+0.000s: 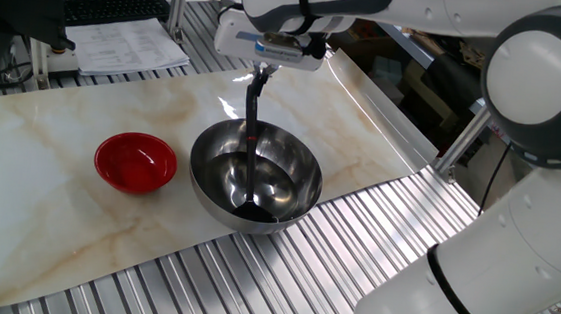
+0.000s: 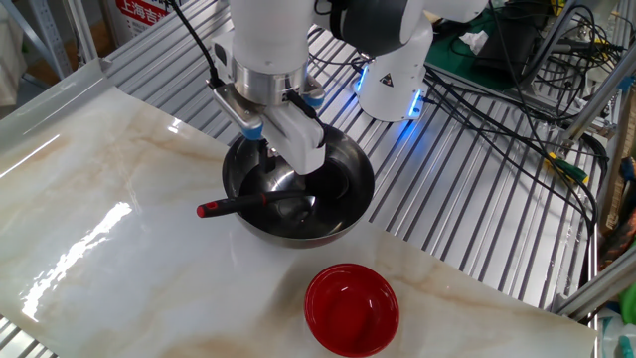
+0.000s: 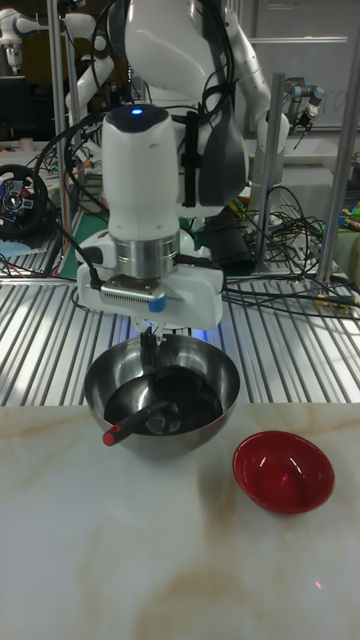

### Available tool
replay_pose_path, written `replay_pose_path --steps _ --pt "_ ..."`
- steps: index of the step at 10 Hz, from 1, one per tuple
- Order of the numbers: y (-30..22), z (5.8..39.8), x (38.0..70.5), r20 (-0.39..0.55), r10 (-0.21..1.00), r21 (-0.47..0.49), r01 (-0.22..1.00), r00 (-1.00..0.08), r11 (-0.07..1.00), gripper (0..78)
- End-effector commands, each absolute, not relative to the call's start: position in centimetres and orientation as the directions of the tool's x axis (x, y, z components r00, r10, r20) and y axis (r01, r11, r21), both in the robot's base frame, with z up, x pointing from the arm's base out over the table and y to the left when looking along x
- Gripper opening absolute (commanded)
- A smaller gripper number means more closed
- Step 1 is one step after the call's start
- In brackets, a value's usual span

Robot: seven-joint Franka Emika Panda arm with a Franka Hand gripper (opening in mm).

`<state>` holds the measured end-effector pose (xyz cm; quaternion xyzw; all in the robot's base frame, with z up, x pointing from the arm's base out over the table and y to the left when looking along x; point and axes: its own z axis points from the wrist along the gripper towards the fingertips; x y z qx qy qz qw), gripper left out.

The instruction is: Scoop water with a large spoon from one bowl to another

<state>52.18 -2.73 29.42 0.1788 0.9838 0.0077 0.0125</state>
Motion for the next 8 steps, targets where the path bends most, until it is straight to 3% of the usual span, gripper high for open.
replay_pose_path --steps 1,8 --pt "-2.75 29.56 52.23 -0.062 0.358 -0.012 0.359 -0.932 0.933 0.0" --pt "-2.85 29.43 52.3 -0.101 0.384 0.005 0.386 -0.918 0.923 0.0"
